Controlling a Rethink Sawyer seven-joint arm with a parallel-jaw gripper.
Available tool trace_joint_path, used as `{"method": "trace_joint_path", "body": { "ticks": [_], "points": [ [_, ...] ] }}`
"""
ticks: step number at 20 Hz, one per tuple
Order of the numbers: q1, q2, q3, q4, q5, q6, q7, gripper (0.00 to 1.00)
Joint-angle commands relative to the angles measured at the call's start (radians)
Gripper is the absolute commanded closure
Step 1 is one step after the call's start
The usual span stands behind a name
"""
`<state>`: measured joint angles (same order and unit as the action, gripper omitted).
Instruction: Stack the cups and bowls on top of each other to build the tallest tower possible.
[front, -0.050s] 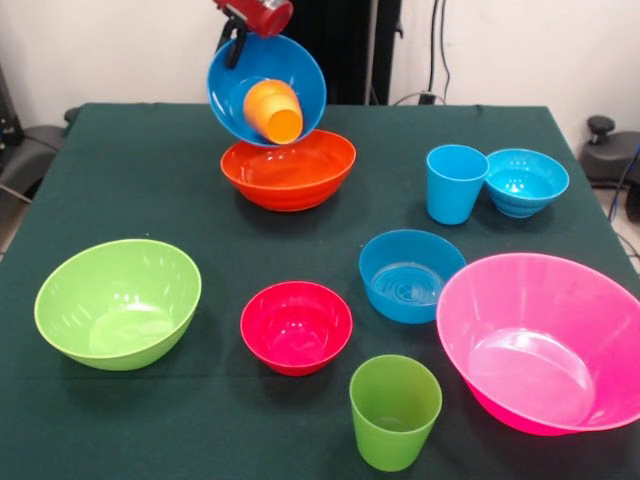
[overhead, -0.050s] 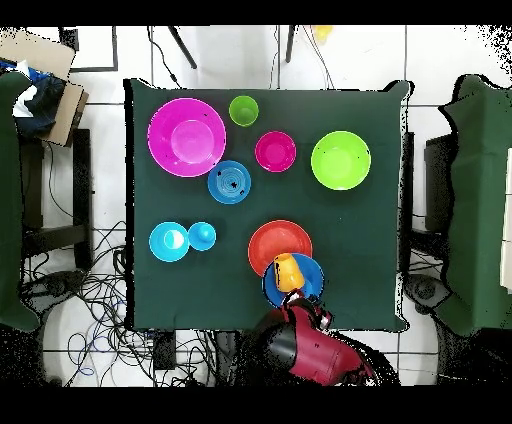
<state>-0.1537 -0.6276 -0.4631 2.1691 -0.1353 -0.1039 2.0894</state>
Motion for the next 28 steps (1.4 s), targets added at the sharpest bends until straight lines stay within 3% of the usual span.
{"method": "trace_joint_path", "body": {
  "ticks": [1, 20, 21, 28],
  "points": [
    [-0.027, 0.004, 0.116, -0.084, -0.069, 0.105, 0.008, 1.00],
    [-0.011, 0.006, 0.107, -0.095, -0.069, 0.128, 0.021, 1.00],
    [-0.004, 0.018, 0.088, -0.056, -0.073, 0.083, 0.045, 1.00],
    [0.008, 0.023, 0.077, -0.057, -0.067, 0.084, 0.049, 1.00]
  ]
}}
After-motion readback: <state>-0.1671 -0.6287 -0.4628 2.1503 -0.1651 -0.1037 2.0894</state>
